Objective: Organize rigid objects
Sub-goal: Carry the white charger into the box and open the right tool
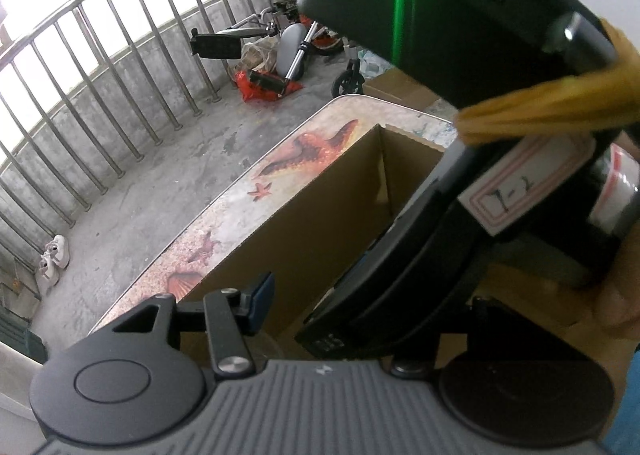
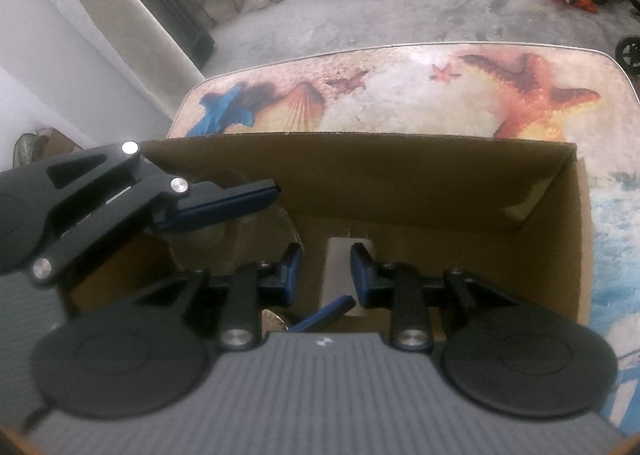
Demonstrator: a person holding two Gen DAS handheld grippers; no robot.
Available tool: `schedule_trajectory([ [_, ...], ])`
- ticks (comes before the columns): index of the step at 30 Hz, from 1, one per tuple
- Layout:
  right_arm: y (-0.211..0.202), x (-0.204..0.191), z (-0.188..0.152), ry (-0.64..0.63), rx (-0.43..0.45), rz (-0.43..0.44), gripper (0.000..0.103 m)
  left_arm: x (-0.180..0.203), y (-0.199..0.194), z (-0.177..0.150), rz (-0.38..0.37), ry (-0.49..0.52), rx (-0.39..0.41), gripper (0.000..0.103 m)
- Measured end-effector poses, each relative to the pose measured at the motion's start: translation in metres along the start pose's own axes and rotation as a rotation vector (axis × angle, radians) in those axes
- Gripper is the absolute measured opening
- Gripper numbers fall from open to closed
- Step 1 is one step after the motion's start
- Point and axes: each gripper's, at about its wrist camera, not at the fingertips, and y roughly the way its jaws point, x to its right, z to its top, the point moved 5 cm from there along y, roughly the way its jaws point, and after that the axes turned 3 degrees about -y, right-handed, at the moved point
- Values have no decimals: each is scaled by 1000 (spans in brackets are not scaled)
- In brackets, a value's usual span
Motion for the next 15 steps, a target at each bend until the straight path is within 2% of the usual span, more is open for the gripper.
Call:
schedule_trajectory([
  [6, -14, -1, -1, 18, 24, 12, 27, -3, -14, 3, 10, -29, 21, 57],
  [10, -43, -4, -1, 35, 71, 32, 28, -13, -48, 1, 13, -101, 60, 70],
  [15, -86, -15, -7, 44, 132, 72, 28, -27, -102, -18, 16, -215, 86, 72],
])
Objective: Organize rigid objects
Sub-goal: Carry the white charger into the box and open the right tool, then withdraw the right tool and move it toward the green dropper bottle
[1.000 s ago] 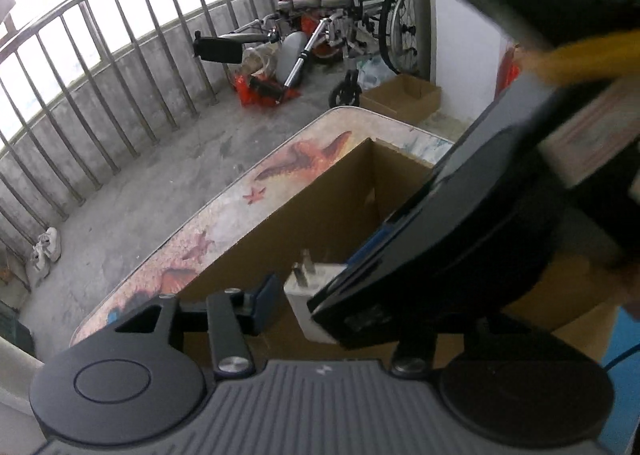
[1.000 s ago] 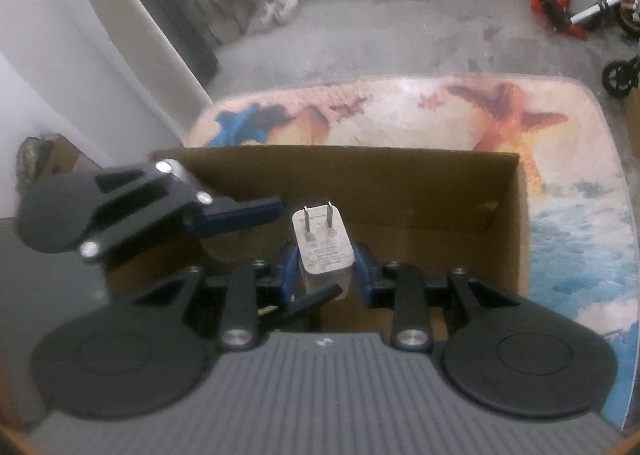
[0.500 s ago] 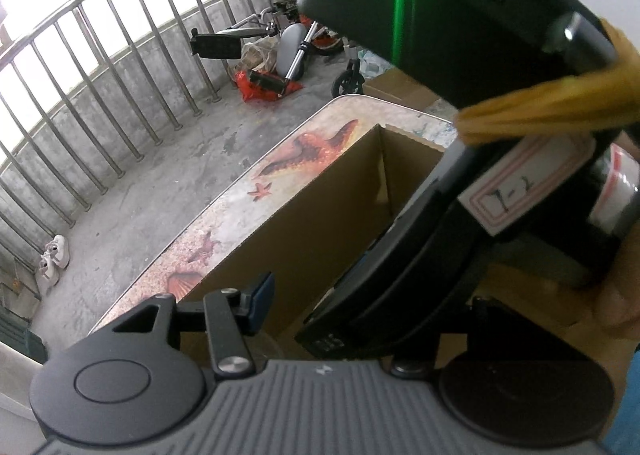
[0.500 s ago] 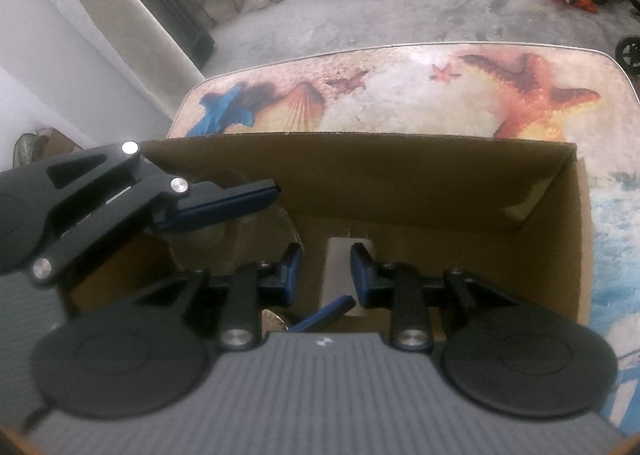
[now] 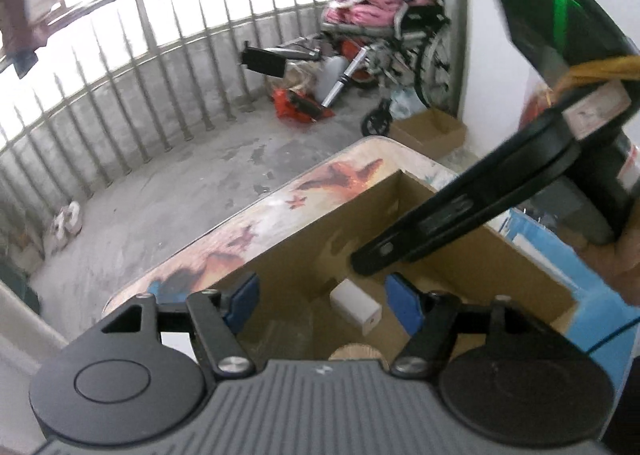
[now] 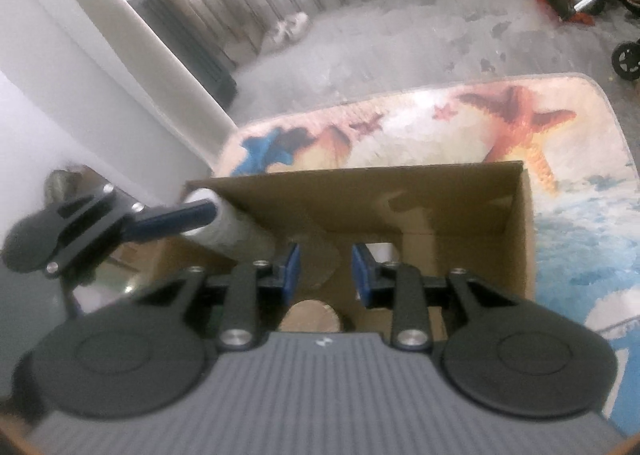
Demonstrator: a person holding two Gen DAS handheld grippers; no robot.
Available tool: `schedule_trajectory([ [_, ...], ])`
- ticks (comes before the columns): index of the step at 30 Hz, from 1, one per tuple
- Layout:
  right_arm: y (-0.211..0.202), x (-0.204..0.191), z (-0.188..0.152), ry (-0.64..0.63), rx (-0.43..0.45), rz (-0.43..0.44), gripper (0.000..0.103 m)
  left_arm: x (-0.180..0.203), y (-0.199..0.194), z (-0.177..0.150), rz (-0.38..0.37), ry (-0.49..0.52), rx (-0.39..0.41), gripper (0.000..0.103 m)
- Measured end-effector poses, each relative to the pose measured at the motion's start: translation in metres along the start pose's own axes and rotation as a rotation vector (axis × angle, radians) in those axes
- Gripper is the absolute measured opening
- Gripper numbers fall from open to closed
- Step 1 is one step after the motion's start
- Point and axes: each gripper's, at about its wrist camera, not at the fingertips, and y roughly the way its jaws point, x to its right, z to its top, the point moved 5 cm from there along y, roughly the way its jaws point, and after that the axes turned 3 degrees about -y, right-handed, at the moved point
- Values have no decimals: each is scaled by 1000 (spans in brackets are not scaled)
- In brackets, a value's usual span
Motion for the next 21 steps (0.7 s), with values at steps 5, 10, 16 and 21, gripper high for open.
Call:
schedule_trajectory([
  [5, -51, -23, -20, -20, 61, 40, 30, -12, -64, -21, -13, -111, 70, 76],
  [10, -115, -52, -65, -60, 152, 87, 37, -10, -124, -62, -11, -197, 168, 82],
  [16, -159, -77, -150, -102, 227, 116, 44, 14, -155, -124, 43, -264, 246, 83],
  [21, -162, -85, -212, -87, 293, 113, 44, 35, -156, -174, 69, -323, 292, 84],
])
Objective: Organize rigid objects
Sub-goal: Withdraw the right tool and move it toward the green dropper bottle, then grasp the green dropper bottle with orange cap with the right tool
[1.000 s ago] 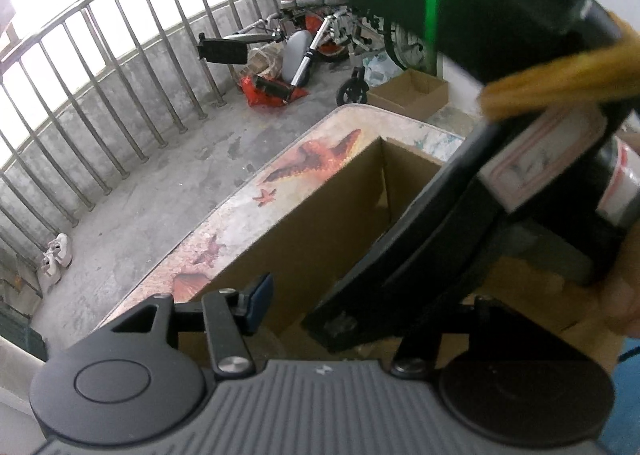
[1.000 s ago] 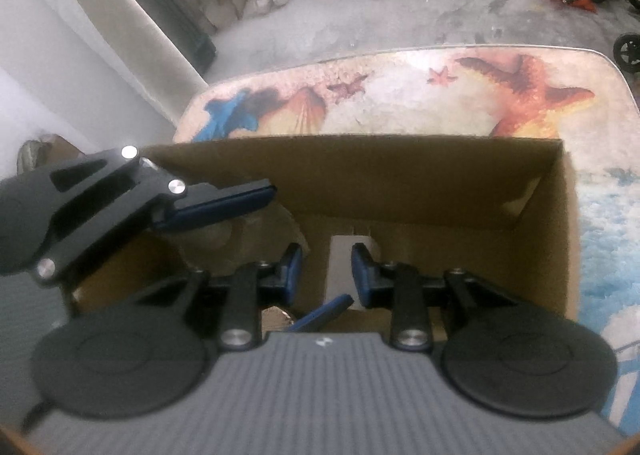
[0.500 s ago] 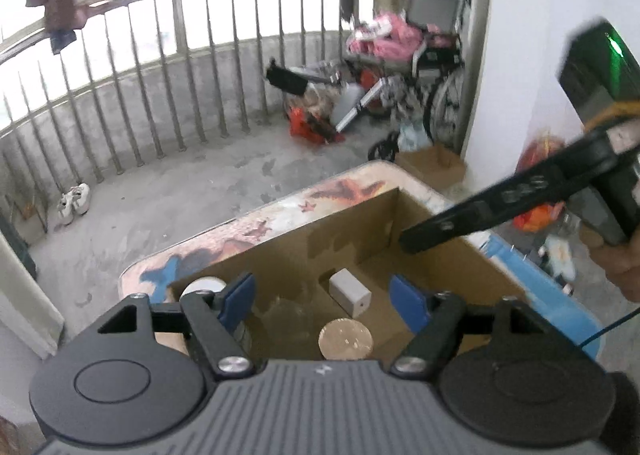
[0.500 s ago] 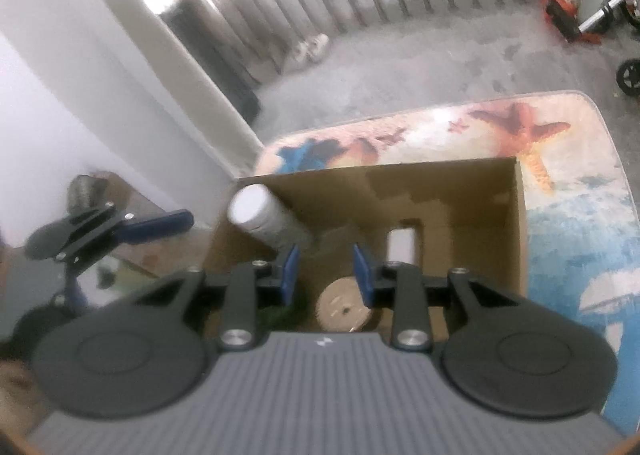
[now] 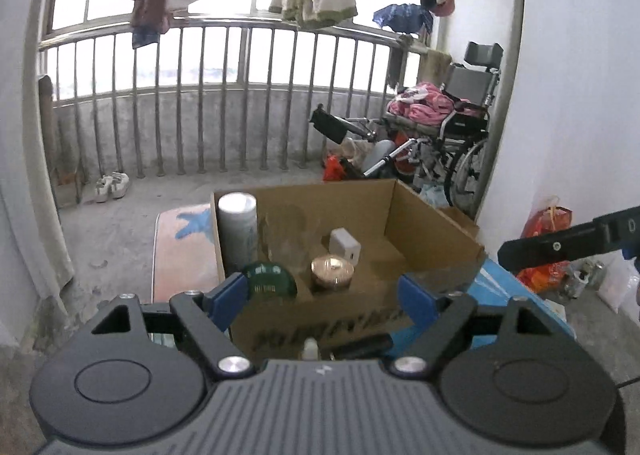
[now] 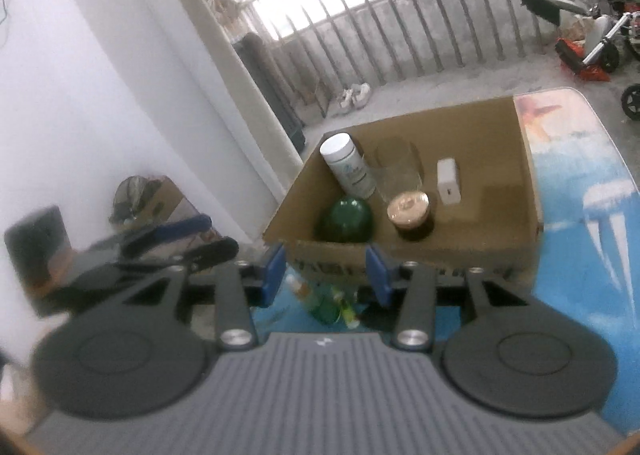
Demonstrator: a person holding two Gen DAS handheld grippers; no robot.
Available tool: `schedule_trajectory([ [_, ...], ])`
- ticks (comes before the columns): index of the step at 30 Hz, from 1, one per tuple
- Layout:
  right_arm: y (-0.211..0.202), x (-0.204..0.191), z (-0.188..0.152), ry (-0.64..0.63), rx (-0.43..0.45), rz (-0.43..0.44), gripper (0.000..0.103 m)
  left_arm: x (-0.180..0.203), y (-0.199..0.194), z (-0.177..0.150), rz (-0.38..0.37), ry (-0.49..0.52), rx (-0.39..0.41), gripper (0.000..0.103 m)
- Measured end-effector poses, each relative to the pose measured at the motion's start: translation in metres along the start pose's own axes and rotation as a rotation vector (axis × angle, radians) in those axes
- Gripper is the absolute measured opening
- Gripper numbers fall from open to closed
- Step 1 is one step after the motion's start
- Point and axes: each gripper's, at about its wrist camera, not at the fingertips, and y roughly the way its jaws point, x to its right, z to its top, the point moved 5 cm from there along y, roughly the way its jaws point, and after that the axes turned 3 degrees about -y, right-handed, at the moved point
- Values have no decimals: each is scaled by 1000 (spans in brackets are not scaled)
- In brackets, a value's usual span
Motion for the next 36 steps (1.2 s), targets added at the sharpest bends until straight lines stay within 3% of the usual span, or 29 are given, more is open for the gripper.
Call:
schedule_trajectory([
  [7, 28, -30, -45, -6, 13, 20, 44, 8, 25, -54, 96, 42, -20, 83],
  [11, 60, -48, -47, -113, -10, -17, 44, 6, 41, -69, 102, 44, -39, 81],
  [24, 143, -59, -48, -238, -77, -48, 42, -10, 60, -76, 90, 12, -37, 50],
  [30, 164, -63, -50, -289, -106, -55, 33, -10, 66, -75, 65, -6, -37, 37],
  [36, 177, -58, -52, -290, -131, -71, 18, -7, 68, -75, 40, 0, -29, 24],
])
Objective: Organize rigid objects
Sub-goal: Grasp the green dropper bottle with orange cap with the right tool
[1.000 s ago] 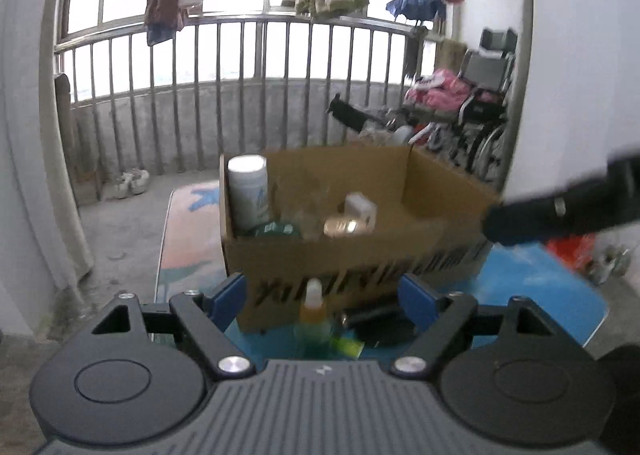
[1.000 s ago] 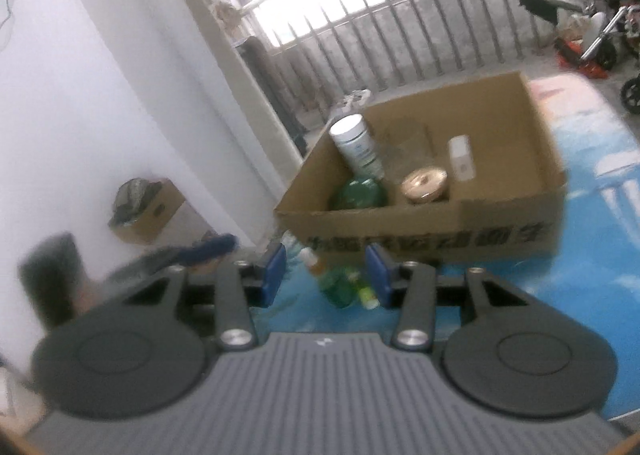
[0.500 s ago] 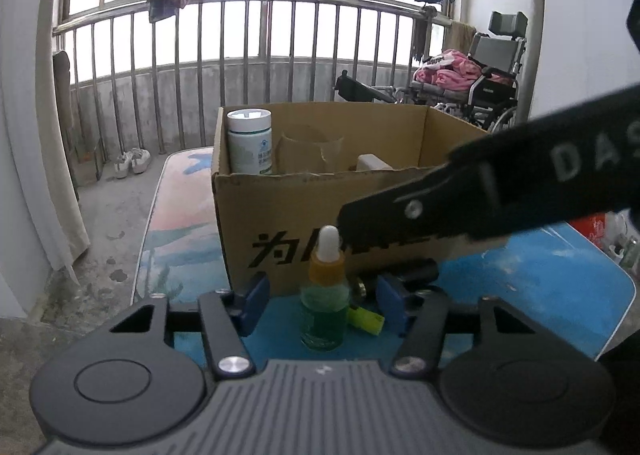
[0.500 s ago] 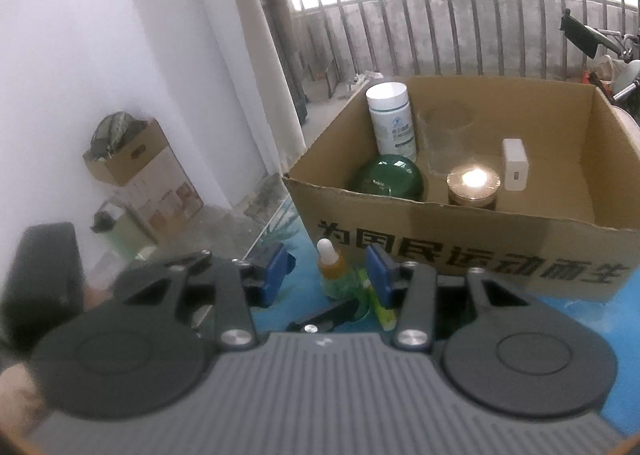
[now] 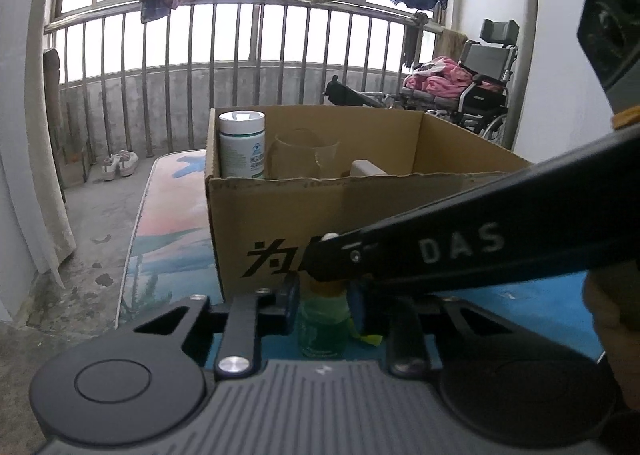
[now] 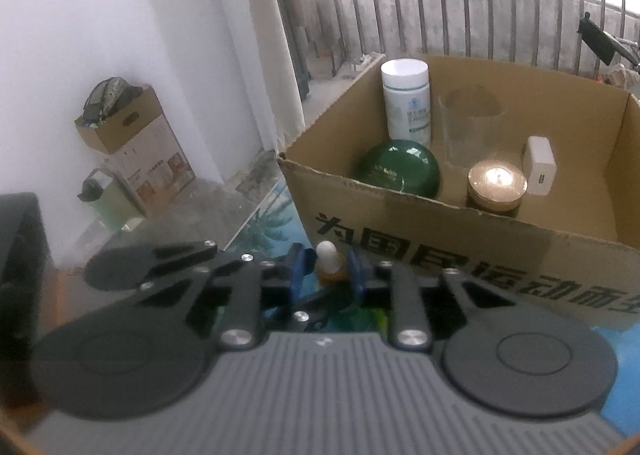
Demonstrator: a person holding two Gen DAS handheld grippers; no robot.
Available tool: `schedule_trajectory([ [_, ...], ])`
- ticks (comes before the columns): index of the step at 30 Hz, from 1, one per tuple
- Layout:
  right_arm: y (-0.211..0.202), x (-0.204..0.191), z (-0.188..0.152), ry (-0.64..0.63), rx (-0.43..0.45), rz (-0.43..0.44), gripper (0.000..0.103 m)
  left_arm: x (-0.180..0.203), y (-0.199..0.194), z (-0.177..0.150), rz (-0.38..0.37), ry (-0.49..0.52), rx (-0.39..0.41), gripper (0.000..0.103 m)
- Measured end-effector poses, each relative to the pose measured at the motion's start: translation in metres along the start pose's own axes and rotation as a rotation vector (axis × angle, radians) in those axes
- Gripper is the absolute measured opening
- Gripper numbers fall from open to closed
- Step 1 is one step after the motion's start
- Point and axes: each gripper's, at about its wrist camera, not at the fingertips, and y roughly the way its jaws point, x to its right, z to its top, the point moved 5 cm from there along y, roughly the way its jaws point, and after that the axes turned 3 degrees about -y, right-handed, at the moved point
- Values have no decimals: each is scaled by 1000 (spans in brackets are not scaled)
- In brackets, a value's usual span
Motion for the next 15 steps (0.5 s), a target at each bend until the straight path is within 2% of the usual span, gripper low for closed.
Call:
schedule_trajectory([
  [4, 2, 1, 0, -11, 0, -12, 15, 3, -1, 0, 7, 22, 15, 21],
  [15, -15, -7, 1, -38, 25, -10, 14, 9, -21, 9, 10, 45, 50, 21],
])
